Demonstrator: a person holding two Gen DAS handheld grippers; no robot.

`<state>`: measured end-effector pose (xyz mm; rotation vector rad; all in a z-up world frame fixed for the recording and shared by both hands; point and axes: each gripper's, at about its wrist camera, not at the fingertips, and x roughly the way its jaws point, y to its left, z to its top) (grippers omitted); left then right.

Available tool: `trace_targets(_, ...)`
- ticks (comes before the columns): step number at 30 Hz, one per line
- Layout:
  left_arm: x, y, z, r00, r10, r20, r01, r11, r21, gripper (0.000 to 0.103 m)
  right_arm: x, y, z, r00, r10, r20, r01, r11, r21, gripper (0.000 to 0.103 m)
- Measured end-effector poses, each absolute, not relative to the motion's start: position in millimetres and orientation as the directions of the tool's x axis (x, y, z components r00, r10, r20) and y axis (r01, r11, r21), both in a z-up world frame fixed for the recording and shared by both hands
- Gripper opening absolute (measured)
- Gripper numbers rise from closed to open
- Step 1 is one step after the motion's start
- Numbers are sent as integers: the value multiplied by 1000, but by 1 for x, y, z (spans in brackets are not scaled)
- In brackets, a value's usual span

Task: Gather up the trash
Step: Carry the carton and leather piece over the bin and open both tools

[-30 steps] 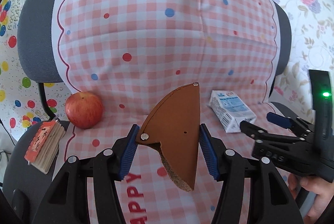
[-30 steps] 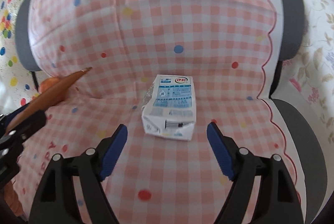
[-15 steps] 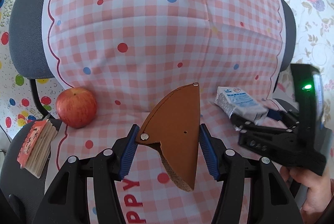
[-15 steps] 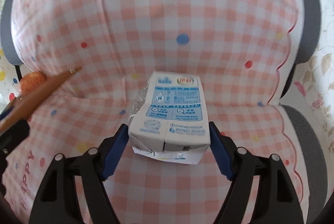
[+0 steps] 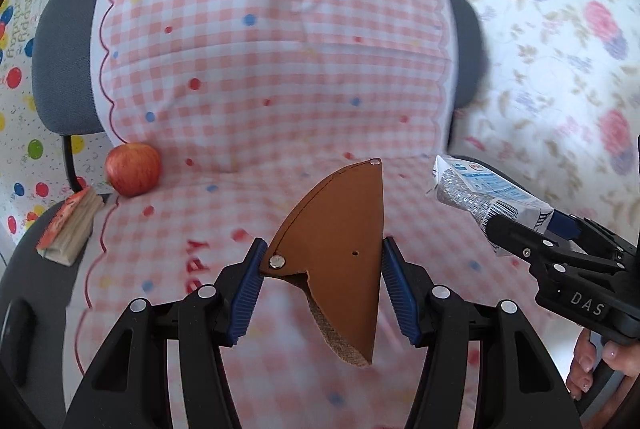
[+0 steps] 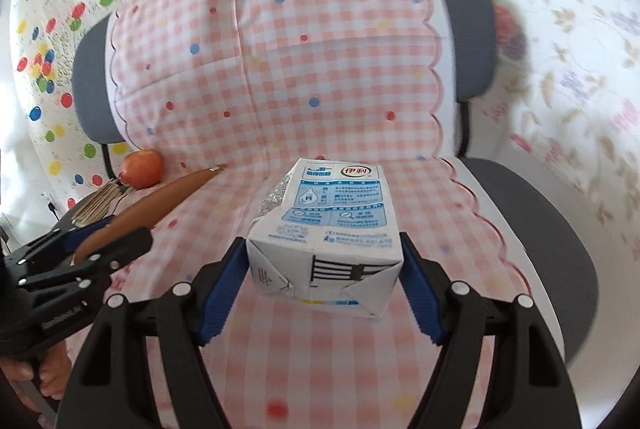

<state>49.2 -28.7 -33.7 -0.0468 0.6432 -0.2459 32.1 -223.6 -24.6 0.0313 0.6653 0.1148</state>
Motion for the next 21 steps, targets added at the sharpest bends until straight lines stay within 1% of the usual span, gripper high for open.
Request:
trace_targets(3,27,-40,-34,763,-274,-586,249,960,-124,58,5,-231,-25,792,97,-603,-75,995,62,72)
trace_targets(10,-19,-82,-35,740,-325,-589,342,936,-86,58,-59,-259,-14,812,37,-583,3,998,68,72)
trace_targets(15,-39,-113,-36,721,-365,-589,409,910,-63,58,-106,-288,-12,804,-52,-592,98,994,46,73)
trace_targets(21,-60,-154,-38,651,-459,-605,527,847,-75,58,-153,-318,-15,769,-159,-619,208,978,7,73)
